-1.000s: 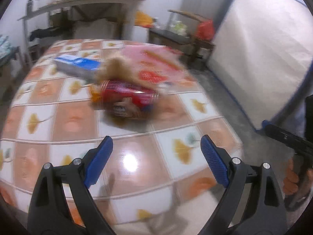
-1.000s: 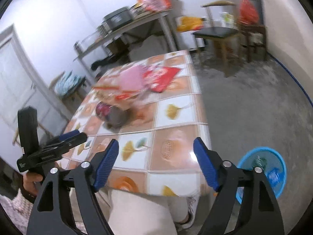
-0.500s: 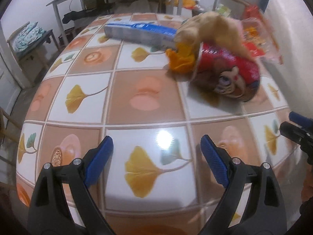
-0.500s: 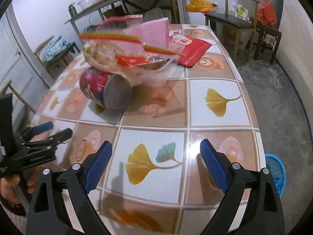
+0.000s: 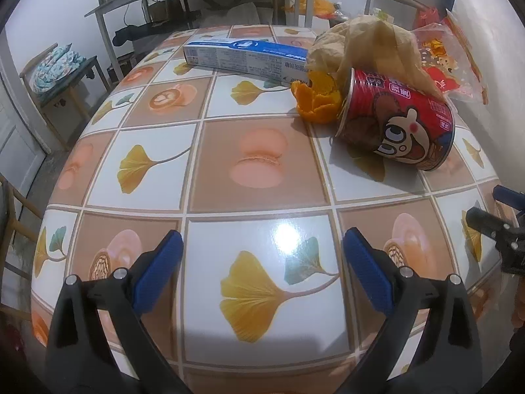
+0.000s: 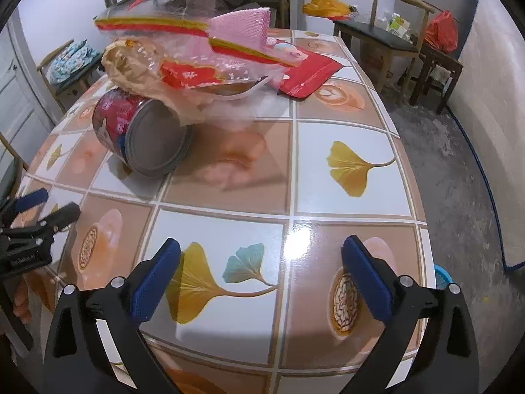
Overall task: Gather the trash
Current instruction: 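Lower the right tool onto the zip-lock bag with pink sponge and close it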
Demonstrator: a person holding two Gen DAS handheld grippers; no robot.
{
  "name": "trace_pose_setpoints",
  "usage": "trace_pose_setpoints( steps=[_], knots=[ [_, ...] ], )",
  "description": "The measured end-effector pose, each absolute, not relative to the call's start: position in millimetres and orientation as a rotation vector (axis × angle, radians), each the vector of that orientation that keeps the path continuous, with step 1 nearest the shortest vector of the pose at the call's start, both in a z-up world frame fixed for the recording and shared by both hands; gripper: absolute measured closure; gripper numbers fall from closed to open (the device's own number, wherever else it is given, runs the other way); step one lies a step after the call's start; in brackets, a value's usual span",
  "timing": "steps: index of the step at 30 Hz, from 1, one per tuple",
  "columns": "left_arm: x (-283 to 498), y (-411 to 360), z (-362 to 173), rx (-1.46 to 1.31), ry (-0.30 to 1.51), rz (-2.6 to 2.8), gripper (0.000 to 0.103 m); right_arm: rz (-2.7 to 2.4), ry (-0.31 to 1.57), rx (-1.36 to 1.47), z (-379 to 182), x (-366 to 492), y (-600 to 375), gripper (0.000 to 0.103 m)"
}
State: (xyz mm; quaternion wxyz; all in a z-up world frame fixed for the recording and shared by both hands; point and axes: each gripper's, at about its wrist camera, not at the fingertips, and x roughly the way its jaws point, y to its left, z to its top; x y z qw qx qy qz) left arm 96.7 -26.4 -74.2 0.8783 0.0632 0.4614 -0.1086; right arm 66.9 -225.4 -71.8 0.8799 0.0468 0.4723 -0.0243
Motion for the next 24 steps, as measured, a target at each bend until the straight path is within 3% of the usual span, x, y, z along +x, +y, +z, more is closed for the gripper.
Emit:
trace_pose_setpoints(
  steps=[16,24],
  knots=[
    [94,-25,-76,0.147,0.933,-0.256,0.007,-0.001,0.982,0.061,-72,74,-228,0.006],
    [90,-20,-76,0.12,0.885,-0.266,0.007,0.047,0.711,0.181,-4,57,-258,0.007]
  ],
)
